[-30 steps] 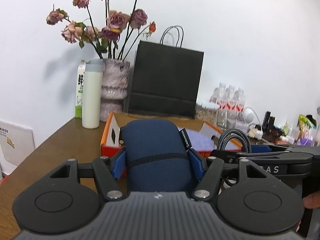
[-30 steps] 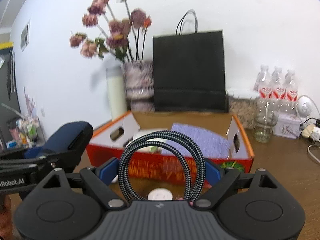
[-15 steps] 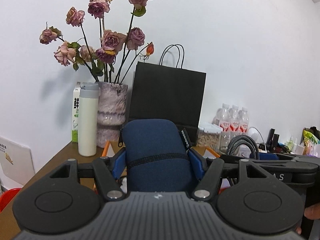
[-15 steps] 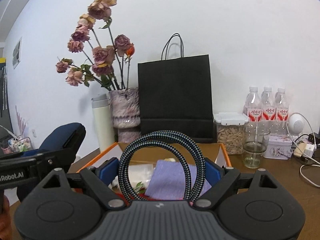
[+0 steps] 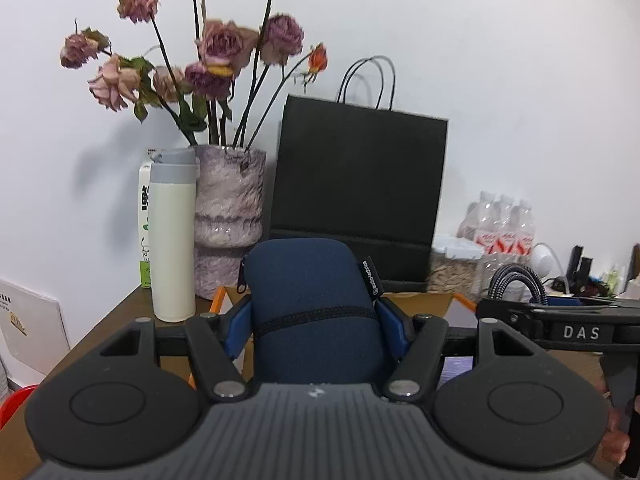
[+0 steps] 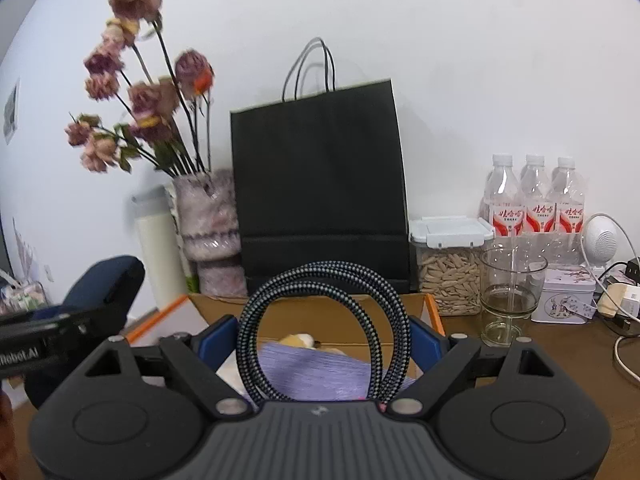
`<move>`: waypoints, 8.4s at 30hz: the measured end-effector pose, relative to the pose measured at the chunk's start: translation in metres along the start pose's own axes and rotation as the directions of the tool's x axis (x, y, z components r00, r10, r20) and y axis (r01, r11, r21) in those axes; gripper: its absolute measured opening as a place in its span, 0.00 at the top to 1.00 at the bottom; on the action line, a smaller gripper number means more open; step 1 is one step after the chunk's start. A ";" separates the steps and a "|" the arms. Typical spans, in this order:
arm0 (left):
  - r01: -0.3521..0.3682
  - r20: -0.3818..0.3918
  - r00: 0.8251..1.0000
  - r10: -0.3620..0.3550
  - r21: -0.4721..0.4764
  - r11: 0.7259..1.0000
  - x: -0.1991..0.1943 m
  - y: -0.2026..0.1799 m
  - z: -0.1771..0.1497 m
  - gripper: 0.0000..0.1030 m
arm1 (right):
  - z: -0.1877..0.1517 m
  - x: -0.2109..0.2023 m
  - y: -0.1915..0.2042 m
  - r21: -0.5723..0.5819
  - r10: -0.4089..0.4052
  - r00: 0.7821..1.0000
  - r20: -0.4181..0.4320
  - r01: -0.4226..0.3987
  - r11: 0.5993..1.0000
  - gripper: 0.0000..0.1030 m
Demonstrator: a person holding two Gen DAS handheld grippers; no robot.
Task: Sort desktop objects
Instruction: 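Lift the pouch and cable and carry both tools over the box, then open both tools to drop the pouch and cable into the box, then withdraw both tools from the box back toward the table, then grasp the white egg-shaped object with the left tool while the right tool grasps a white cap, then lift the egg-shaped object and cap and carry both tools over the box, then open both tools to drop the egg-shaped object and cap into the box, then withdraw both tools from the box toward the remaining white caps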
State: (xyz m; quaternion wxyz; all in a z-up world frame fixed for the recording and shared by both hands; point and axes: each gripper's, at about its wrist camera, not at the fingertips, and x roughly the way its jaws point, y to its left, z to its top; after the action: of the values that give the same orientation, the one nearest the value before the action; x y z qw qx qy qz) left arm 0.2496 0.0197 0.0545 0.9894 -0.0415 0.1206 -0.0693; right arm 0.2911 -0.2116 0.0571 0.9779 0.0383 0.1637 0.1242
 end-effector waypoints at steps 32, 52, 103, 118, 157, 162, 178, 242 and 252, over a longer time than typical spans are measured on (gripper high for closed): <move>-0.003 -0.107 0.994 0.011 0.071 0.997 0.063 0.008 -0.027 0.43 | -0.029 0.068 -0.004 -0.073 0.023 0.987 -0.160 -0.035 0.997 0.15; -0.040 -0.033 0.999 0.041 0.040 0.998 0.052 0.005 -0.031 0.00 | -0.026 0.043 0.005 -0.099 0.007 0.999 -0.037 -0.011 0.995 0.00; -0.147 -0.337 0.933 0.126 -0.038 0.988 -0.038 0.004 -0.084 0.00 | -0.099 -0.050 -0.006 -0.136 -0.101 0.937 -0.334 0.058 0.989 0.13; -0.130 -0.394 0.913 0.109 -0.027 0.991 -0.011 -0.003 -0.083 0.17 | -0.093 -0.048 -0.010 -0.086 -0.067 0.943 -0.325 0.041 0.995 0.73; -0.109 -0.321 0.942 0.096 -0.021 0.994 -0.014 -0.012 -0.080 0.74 | -0.091 -0.050 0.003 -0.079 -0.131 0.957 -0.259 0.114 0.990 0.73; -0.098 -0.298 0.951 0.084 -0.034 0.995 -0.026 -0.014 -0.079 0.74 | -0.091 -0.063 0.016 -0.096 -0.126 0.972 -0.200 0.108 0.990 0.73; -0.114 -0.030 0.993 0.115 0.023 0.993 -0.080 -0.034 -0.055 0.73 | -0.076 -0.107 0.035 -0.019 -0.110 0.988 0.108 0.113 0.993 0.73; -0.105 0.028 0.994 0.102 0.120 0.987 0.046 -0.029 -0.046 0.00 | -0.048 0.009 0.008 -0.086 -0.058 0.992 0.116 0.069 0.994 0.00; -0.118 0.031 0.993 0.115 0.125 0.985 0.047 -0.030 -0.045 0.00 | -0.048 0.009 0.011 -0.105 -0.057 0.991 0.117 0.069 0.992 0.00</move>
State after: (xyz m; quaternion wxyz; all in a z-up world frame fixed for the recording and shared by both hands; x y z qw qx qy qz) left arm 0.2798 -0.0193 0.0034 0.9937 0.0276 0.1066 -0.0185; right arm 0.2809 -0.1974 0.0099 0.9897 -0.0132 0.1017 0.0995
